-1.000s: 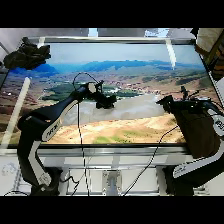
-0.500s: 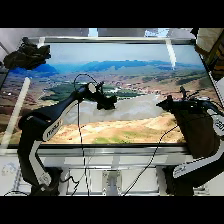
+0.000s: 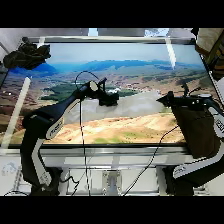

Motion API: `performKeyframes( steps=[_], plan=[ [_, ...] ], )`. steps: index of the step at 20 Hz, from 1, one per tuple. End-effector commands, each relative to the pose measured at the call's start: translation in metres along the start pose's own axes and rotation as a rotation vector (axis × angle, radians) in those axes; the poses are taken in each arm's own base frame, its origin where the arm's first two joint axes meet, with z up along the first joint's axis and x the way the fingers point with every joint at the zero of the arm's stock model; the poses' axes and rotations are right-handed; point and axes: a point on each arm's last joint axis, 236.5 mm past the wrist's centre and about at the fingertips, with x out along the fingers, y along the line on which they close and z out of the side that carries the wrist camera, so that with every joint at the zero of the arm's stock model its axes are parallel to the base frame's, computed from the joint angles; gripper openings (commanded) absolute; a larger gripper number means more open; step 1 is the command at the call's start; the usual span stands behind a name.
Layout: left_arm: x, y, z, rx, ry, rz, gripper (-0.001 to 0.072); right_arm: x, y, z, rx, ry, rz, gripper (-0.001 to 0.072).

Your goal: Fold the shirts.

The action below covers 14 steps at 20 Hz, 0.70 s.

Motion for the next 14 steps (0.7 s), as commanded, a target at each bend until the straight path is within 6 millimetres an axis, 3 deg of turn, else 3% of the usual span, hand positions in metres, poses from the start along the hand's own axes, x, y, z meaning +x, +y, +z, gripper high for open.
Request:
performKeyframes(
  steps=[1,4,6,8,11,13,14],
  plan=[
    [-0.072,-0.114,0.078,0.207,-0.231,-0.241,0.0288,-0.025,0.036,0.029,-0.123,-0.056,0.005,0.0031],
    [-0.157,-0.171,0.122,0.326,-0.408,-0.326,0.0288,-0.058,0.077,0.064,-0.245,-0.151,-0.027,0.0031],
    [-0.206,-0.177,0.136,0.376,-0.510,-0.306,0.0288,-0.075,0.129,0.073,-0.339,-0.179,0.046,0.0030],
    [-0.246,-0.164,0.146,0.396,-0.589,-0.240,0.0288,-0.072,0.185,0.068,-0.427,-0.156,0.121,0.0030],
    [-0.294,-0.148,0.150,0.395,-0.634,-0.202,0.0288,-0.024,0.266,0.034,-0.587,-0.069,0.190,0.0029],
    [-0.316,-0.139,0.147,0.398,-0.632,-0.184,0.0288,0.026,0.310,-0.008,-0.680,0.004,0.226,0.0028],
    [-0.322,-0.134,0.144,0.399,-0.619,-0.175,0.0288,0.052,0.322,-0.032,-0.719,0.050,0.229,0.0028]
  ],
)
